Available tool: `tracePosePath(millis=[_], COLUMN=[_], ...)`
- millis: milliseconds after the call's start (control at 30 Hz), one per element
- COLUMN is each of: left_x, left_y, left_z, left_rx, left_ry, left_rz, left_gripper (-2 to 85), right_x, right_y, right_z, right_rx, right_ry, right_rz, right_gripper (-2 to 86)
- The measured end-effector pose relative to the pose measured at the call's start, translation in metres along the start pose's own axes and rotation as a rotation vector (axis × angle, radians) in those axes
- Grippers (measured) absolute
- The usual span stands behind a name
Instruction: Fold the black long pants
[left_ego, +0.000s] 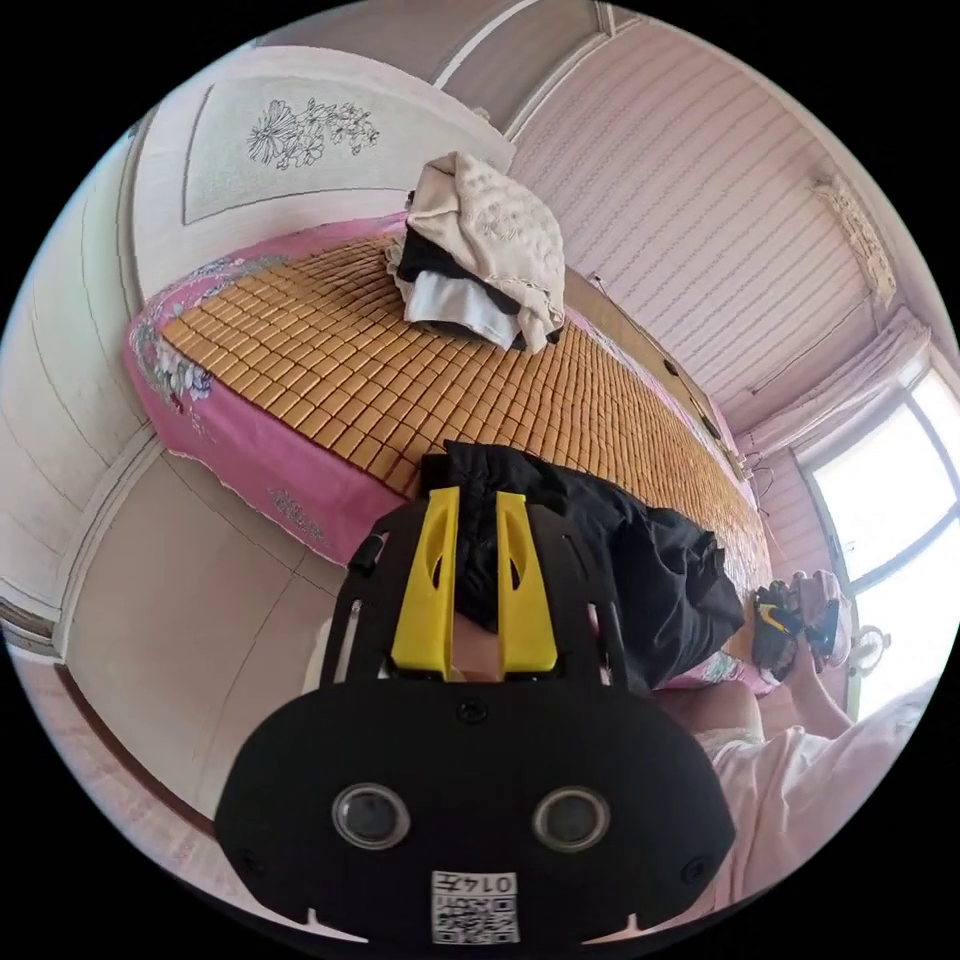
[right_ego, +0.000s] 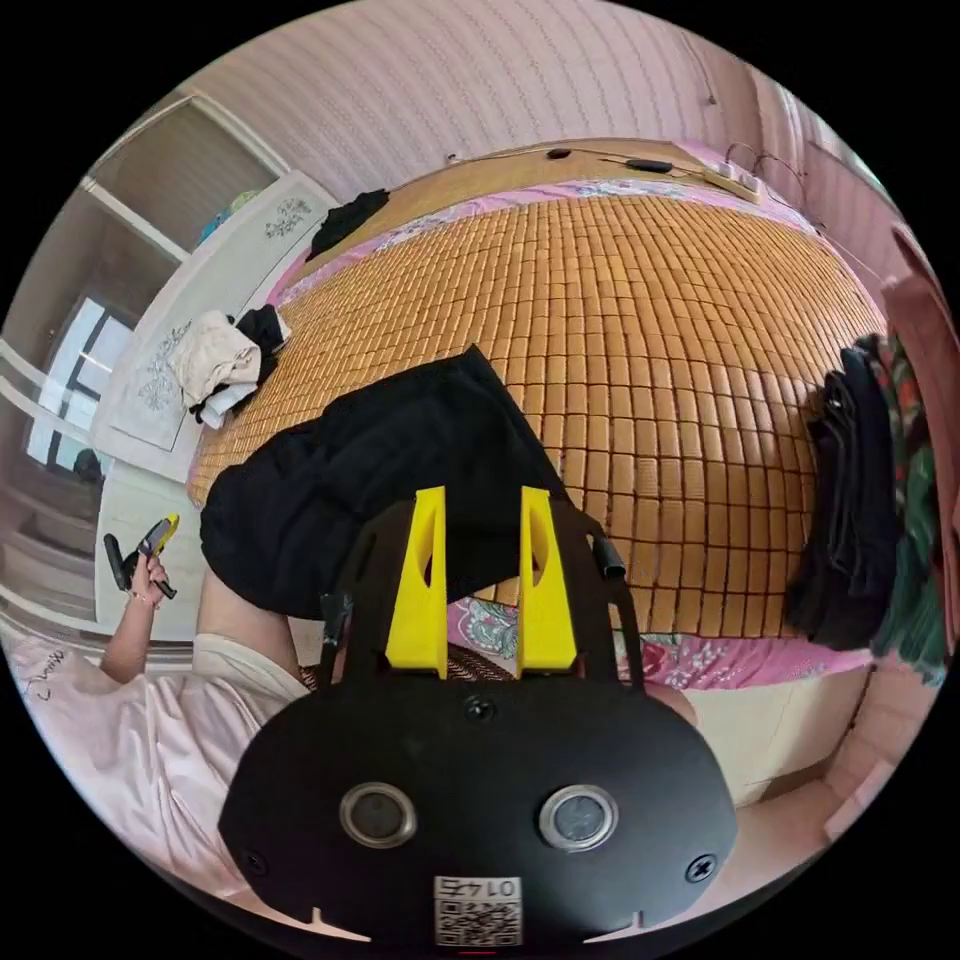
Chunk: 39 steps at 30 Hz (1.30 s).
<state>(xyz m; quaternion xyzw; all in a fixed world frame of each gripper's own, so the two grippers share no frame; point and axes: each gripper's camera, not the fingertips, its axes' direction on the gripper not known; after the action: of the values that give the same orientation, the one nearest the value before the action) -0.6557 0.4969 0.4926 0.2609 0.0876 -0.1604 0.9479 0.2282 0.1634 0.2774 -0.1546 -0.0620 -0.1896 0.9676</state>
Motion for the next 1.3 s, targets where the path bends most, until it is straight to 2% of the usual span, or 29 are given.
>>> tracePosePath(millis=[100,233,333,367,433,500,633,700,800,933,1033,1100,1200,1300], left_x=[0.013,0.008,0.01,0.01,0.012,0.017,0.035,0.04,0.042,0.023,-0.01,-0.035,-0.082,-0.126], left_y=[-0.023,-0.03,-0.032,-0.034,-0.044,-0.056,-0.095,-0.113,-0.14,-0.144,-0.124,-0.106,-0.064,-0.019], left_z=[0.034,0.101,0.102,0.101,0.085,0.068,0.025,0.005,-0.039,-0.095,-0.097,-0.076,-0.028,0.003], left_rx=[-0.118,-0.383,-0.373,-0.374,-0.306,-0.233,-0.056,0.026,0.19,0.42,0.444,0.376,0.217,0.124], left_ry=[-0.038,-0.053,-0.118,-0.11,-0.043,-0.018,0.078,0.123,0.196,0.253,0.25,0.232,0.117,0.18], left_rz=[0.009,-0.073,-0.057,-0.047,-0.028,0.008,0.1,0.123,0.146,0.158,0.113,0.041,-0.16,-0.413], left_gripper=[10.3,9.9,5.7,4.0,-0.2,-0.7,-0.9,-1.0,-1.0,-1.0,-1.0,-1.0,-1.0,-0.9], right_x=[-0.044,-0.07,-0.076,-0.075,-0.068,-0.049,-0.005,0.03,0.065,0.092,0.115,0.135,0.157,0.167], right_y=[-0.022,-0.036,-0.035,-0.036,-0.041,-0.048,-0.052,-0.042,-0.018,0.02,0.053,0.081,0.115,0.135], right_z=[0.034,0.071,0.08,0.078,0.063,0.021,-0.079,-0.152,-0.221,-0.263,-0.256,-0.226,-0.177,-0.146], right_rx=[-0.074,-0.168,-0.165,-0.188,-0.187,-0.086,0.188,0.389,0.544,0.64,0.608,0.527,0.406,0.322], right_ry=[0.056,0.045,0.254,0.255,0.186,0.136,0.09,0.072,0.068,0.143,0.168,0.171,0.153,0.089], right_rz=[-0.129,-0.143,-0.107,-0.135,-0.162,-0.144,-0.048,0.032,0.074,0.104,0.143,0.201,0.343,0.46], right_gripper=[15.8,17.6,11.6,7.4,1.3,0.0,-0.2,0.0,0.2,0.4,0.9,2.1,2.8,2.8])
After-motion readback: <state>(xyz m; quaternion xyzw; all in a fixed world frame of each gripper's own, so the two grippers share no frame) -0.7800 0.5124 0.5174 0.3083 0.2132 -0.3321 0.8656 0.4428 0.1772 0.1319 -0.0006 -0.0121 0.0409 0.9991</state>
